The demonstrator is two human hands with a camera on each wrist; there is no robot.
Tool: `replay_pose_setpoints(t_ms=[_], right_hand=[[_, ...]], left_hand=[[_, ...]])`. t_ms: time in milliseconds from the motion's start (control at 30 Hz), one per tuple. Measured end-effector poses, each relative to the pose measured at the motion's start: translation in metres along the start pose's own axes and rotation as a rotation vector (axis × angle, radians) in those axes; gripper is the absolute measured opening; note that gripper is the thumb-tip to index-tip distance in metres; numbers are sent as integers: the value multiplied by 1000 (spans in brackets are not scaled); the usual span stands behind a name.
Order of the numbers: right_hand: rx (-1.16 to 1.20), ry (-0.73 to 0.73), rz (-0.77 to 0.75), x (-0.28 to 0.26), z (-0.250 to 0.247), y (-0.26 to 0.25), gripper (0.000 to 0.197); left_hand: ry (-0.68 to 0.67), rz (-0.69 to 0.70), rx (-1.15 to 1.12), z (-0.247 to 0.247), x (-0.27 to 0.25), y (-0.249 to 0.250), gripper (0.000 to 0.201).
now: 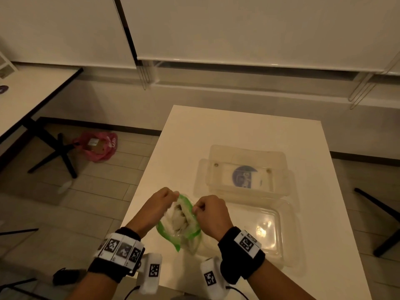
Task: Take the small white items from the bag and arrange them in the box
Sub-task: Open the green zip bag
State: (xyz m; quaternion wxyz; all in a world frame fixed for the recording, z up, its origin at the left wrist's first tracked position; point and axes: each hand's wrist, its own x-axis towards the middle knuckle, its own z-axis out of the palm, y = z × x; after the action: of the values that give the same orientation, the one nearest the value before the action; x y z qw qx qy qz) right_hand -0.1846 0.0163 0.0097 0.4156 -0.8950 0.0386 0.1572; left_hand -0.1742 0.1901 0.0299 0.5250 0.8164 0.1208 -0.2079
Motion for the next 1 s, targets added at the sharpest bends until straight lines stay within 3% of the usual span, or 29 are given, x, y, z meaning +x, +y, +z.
replay_pose_setpoints(t_ms=[100, 167, 267, 367, 467, 533, 700, 900, 1000], right_hand=[[67, 44, 81, 7, 7, 9, 19], [99, 81, 102, 10, 12, 14, 18], [135, 131, 85, 10, 18, 15, 15], [217, 125, 97, 5, 22, 11, 6], [322, -15, 211, -1, 24, 9, 32], [460, -98, 331, 0, 26, 10, 39], [705, -281, 496, 4, 16, 4, 17], [1095, -257, 602, 4, 15, 0, 28], [1308, -281, 648, 3, 19, -3, 31]], left_hand=[[203, -14, 192, 3, -11, -21, 33], [205, -149, 196, 8, -23, -32, 40], [15, -320, -133, 17, -34, -39, 27], [69, -340, -403, 21, -33, -38, 18], [137, -304, -582, 27, -32, -34, 20], [150, -282, -646, 30, -35, -30, 21], [103, -241, -816, 31, -37, -31, 26], [112, -401, -1287, 25, -27, -45, 30], [92, -408, -1400, 24, -23, -45, 35]])
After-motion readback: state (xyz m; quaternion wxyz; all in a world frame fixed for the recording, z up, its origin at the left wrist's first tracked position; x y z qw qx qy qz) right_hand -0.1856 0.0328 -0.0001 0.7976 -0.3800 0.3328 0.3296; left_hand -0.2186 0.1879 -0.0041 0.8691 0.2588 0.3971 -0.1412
